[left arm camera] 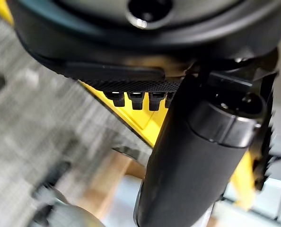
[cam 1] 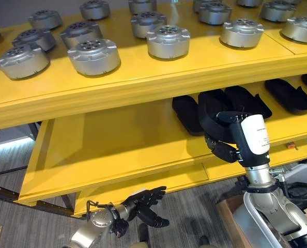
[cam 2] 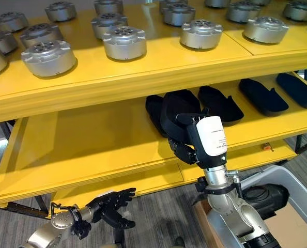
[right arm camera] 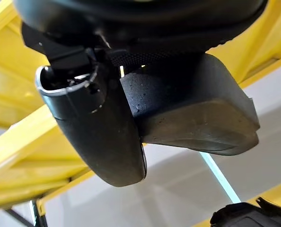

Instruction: Move parts from the plastic box to the shelf.

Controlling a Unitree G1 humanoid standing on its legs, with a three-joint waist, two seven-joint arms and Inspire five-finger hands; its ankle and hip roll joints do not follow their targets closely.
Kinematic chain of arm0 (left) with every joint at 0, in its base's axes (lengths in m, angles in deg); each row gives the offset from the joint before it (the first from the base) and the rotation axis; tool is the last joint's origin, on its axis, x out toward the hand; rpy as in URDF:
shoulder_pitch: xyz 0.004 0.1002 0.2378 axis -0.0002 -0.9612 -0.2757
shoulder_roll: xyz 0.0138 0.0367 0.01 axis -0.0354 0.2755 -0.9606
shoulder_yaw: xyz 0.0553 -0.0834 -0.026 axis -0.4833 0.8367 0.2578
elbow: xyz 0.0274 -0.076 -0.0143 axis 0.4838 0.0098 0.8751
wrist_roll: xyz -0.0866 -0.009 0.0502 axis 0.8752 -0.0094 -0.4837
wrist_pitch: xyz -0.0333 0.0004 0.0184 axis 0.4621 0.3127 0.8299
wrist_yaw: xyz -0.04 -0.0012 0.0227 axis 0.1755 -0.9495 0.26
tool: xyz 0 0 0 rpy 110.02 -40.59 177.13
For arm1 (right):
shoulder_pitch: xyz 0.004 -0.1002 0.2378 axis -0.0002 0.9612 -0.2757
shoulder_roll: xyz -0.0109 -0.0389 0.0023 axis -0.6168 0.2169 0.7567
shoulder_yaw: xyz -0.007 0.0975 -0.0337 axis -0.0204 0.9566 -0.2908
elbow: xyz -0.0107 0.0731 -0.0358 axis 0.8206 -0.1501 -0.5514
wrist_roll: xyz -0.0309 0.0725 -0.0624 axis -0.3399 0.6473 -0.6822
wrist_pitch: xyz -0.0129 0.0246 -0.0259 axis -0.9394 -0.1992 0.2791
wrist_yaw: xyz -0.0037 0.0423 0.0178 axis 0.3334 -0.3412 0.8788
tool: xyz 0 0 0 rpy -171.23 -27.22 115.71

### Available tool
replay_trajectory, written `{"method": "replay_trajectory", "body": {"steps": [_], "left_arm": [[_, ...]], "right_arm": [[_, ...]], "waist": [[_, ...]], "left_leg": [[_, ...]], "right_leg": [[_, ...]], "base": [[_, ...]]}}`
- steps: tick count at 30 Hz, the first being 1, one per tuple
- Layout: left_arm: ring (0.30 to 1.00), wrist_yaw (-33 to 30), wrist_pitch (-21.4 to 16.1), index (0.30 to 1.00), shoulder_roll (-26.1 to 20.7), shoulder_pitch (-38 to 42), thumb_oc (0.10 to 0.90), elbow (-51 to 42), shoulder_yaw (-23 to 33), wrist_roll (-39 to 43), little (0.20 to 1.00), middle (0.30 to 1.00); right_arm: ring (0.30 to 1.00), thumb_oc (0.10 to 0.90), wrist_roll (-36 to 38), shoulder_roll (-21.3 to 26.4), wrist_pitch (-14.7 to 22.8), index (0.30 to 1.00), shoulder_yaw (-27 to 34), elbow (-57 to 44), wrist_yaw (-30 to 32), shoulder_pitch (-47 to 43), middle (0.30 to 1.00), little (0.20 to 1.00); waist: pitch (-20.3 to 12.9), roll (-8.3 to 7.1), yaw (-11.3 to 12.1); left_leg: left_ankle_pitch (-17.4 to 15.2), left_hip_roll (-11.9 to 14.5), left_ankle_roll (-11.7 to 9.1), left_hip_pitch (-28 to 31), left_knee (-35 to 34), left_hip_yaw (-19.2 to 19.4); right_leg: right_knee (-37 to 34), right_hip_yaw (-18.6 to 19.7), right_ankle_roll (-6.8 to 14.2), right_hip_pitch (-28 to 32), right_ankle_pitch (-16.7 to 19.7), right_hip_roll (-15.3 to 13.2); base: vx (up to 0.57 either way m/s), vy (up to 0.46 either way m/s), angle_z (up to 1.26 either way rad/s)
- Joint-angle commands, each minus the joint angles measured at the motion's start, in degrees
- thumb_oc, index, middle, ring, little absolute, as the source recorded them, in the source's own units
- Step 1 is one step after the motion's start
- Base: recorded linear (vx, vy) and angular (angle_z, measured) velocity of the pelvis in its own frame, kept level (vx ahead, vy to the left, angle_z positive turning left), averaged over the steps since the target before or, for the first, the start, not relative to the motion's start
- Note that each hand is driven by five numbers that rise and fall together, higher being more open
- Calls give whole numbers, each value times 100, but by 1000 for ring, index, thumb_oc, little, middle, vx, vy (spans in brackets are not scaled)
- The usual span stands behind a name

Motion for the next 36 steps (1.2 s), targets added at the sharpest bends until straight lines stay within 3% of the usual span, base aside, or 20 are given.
{"method": "replay_trajectory", "body": {"steps": [1,6,9,11,13,14,16,22,28,30,32,34,36], "left_arm": [[1000,169,-284,1000,194,283,900,-194,260,217,1000,1000],[1000,326,-271,1000,166,315,900,-66,326,6,1000,1000],[1000,300,-174,1000,128,312,900,-89,396,-79,1000,1000],[1000,196,-191,1000,174,229,900,-16,518,-149,1000,1000],[1000,178,-248,1000,195,239,900,51,441,-106,1000,1000],[1000,250,-327,1000,227,249,900,73,314,-76,1000,1000],[1000,323,-436,1000,204,211,900,73,224,-79,1000,1000],[1000,233,-359,1000,97,160,900,-137,162,178,1000,1000],[1000,141,-303,1000,-95,79,900,-217,247,148,1000,1000],[1000,354,-298,1000,-185,102,900,-294,328,153,1000,1000],[1000,850,-193,1000,-211,365,900,-412,288,-42,1000,1000],[1000,901,-108,1000,-214,493,900,-467,246,-55,1000,1000],[1000,826,-23,1000,-191,562,900,-488,210,-27,1000,1000]], "right_arm": [[300,400,41,302,474,300,53,-636,146,-1159,300,300],[300,400,-9,291,528,300,-49,-690,73,-1220,300,300],[300,400,-86,102,579,300,-303,-631,70,-1399,300,300],[300,400,-117,-52,695,300,-493,-689,-37,-1513,300,300],[300,400,-101,-52,702,300,-554,-806,-97,-1486,300,300],[300,400,-148,33,707,300,-475,-1016,-102,-1293,300,300],[300,400,-225,136,726,300,-383,-1152,-72,-1147,300,300],[300,400,-557,322,1182,300,-622,-1014,146,-1262,300,300],[300,400,-626,396,1234,300,-1035,-1005,93,-1603,300,300],[300,400,-753,415,1030,300,-1121,-1011,63,-1685,300,300],[300,400,-951,486,554,300,-903,-1089,-65,-1592,300,300],[300,400,-954,516,468,300,-826,-1091,-152,-1591,300,300],[300,400,-953,512,537,300,-947,-874,-138,-1758,300,300]], "waist": [[-281,20,145],[-273,-31,226],[-234,-39,375],[-198,-41,477],[-161,-55,392],[-179,-58,238],[-185,-50,137],[-195,29,126],[-141,115,220],[-42,174,187],[127,206,-66],[186,215,-161],[222,218,-146]], "left_leg": [[-930,-33,151,655,-33,232],[-1002,-153,284,673,-33,377],[-1038,-217,360,739,-33,698],[-1043,-259,464,752,-33,921],[-1070,-347,549,713,-33,767],[-1024,-462,558,606,-33,452],[-996,-570,564,555,-33,180],[-951,-663,530,550,-33,-114],[-893,-691,521,564,-33,-210],[-989,-692,536,579,200,109],[-1154,-424,430,566,762,1275],[-1179,-268,362,558,882,1437],[-1053,-123,258,497,857,1135]], "right_leg": [[280,-429,-194,-231,141,261],[457,-580,-84,-314,232,52],[767,-1086,-92,-394,272,-52],[1201,-1435,-147,-458,149,62],[1437,-1167,-217,-595,-118,386],[1233,-687,-411,-626,-258,826],[1081,-292,-452,-665,-171,995],[806,-33,-575,-552,-221,1175],[903,-86,-663,-531,-346,1183],[1069,-228,-685,-547,-422,1089],[1249,-711,-683,-477,-461,869],[1352,-810,-694,-479,-491,787],[1426,-712,-710,-482,-510,707]], "base": [[16,161,6],[-22,164,5],[-31,108,-3],[-23,67,-67],[25,-4,-85],[63,-47,3],[54,-52,56],[57,-130,56],[17,-138,10],[-75,-76,36],[-170,52,73],[-134,114,221],[-37,174,99]]}}
